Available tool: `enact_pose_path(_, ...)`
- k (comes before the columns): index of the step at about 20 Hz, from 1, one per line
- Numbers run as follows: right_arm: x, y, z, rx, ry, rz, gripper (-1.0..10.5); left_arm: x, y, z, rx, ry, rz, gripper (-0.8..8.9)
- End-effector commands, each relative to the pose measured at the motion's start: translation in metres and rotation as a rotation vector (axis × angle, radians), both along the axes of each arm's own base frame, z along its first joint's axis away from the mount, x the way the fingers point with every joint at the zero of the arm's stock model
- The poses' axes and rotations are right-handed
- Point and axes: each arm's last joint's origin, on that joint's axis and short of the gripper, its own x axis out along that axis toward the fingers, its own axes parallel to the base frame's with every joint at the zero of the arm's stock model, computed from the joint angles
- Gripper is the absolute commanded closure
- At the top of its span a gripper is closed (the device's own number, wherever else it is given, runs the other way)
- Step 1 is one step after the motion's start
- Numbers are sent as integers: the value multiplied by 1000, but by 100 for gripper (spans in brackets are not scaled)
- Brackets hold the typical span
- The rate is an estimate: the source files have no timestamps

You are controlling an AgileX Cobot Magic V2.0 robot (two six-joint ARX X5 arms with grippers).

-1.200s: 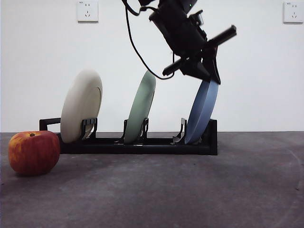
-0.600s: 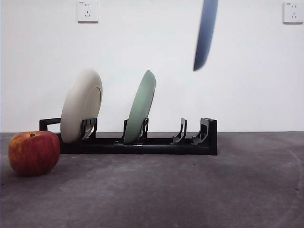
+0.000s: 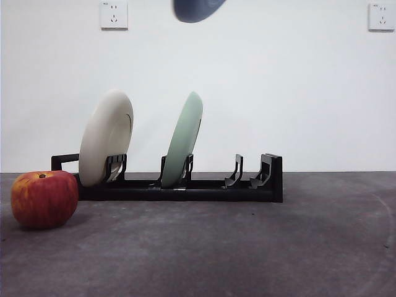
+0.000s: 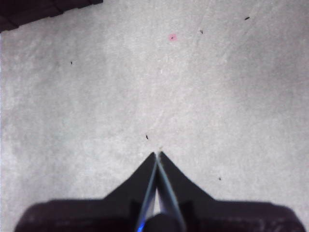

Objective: Take the blue plate from the plate rack,put the plate on the table,take the apple from the table,put the apple in the plate

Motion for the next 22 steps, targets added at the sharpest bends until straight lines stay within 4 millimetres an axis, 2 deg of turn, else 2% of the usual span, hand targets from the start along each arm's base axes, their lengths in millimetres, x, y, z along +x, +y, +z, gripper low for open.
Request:
enact_pose_path(1,1,0,1,-6,-12,9,947,-13,8,-1,78,16,12,822)
enact_pose_path(6,2,-1,2,-28,-21,-9,947,-32,0,-6,143,-5,24,822)
enact_pose_path(8,2,-1,2,-29,-19,-10,947,-40,-6,-20,197,13,1,822)
enact_pose_path(9,1,-1,1,-27,-16,-12,947,-42,-8,-30,246,14,14,822)
enact_pose_path(13,1,-1,1,-24,-8,-17,947,-42,-12,-93,455,70,72,822)
enact_pose_path(19,1,-1,1,-18,-5,-32,947,-41,-27,-174,468,142,32,822)
enact_pose_path(22,2,-1,1,-36,-12,-42,947,-44,-26,-212,503,164,32,822)
